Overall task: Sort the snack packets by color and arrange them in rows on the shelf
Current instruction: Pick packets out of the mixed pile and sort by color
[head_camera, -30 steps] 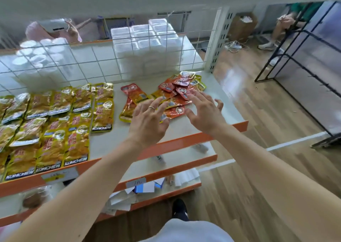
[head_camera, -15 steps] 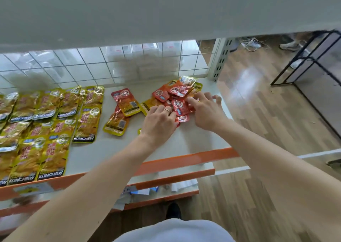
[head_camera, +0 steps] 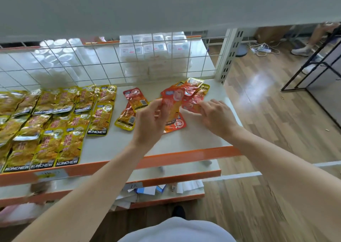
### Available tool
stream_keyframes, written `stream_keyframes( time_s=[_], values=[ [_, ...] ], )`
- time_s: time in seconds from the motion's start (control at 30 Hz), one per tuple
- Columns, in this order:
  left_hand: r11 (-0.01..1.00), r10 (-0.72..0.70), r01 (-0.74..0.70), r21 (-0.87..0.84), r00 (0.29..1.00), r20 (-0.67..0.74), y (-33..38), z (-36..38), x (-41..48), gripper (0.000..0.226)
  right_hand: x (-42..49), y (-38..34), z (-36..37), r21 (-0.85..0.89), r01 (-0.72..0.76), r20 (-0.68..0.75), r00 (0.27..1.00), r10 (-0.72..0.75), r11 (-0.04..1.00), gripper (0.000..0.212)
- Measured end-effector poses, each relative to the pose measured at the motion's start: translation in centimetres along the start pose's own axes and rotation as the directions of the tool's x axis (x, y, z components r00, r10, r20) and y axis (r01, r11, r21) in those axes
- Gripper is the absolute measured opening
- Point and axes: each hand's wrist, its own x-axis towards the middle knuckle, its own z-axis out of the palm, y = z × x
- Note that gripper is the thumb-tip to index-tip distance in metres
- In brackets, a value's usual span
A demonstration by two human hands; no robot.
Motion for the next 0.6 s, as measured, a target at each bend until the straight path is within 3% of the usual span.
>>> stream_keyframes(
  time_s=[0.07, 0.1, 0.17, 0.27, 0.37, 0.47, 0.6],
  values=[
    [0.878, -0.4, 0.379, -0.291, 0.916, -0.014, 0.5, -0.8, 0.2, 0.016, 0.2, -1.5, -1.3, 0.227, -0.148, -0.105, 0.979, 0.175, 0.963, 0.022],
    [0.775, -0.527, 0.487, -0.403, 0.85, 0.012, 0.3, -1.4, 0.4, 0.017, 0.3, -2.6, -2.0, 0.354, -0.211, -0.123, 0.955, 0.27, 0.911, 0.019],
    [0.632, -0.649, 0.595, -0.496, 0.757, 0.079, -0.2, -2.8, 0.4, 0.015, 0.2, -5.1, -2.9, 0.565, -0.309, -0.077, 0.904, 0.421, 0.765, 0.018],
    [0.508, -0.706, 0.646, -0.57, 0.691, 0.155, -0.2, -5.1, -0.4, 0.015, 0.5, -8.7, -3.1, 0.762, -0.427, 0.122, 0.833, 0.54, 0.487, 0.017],
    [0.511, -0.705, 0.649, -0.563, 0.692, 0.158, -0.6, -8.1, -1.8, 0.018, 0.5, -12.3, -3.2, 0.862, -0.478, 0.324, 0.777, 0.54, 0.17, 0.014],
    [0.55, -0.701, 0.648, -0.527, 0.701, 0.131, -1.4, -11.8, -3.4, 0.022, 0.4, -16.3, -3.2, 0.849, -0.521, 0.422, 0.768, 0.482, 0.087, 0.02],
    [0.608, -0.664, 0.587, -0.535, 0.745, 0.064, -2.1, -18.4, -6.6, 0.021, 0.2, -23.3, -3.4, 0.849, -0.528, 0.465, 0.775, 0.429, 0.033, 0.01]
  ],
)
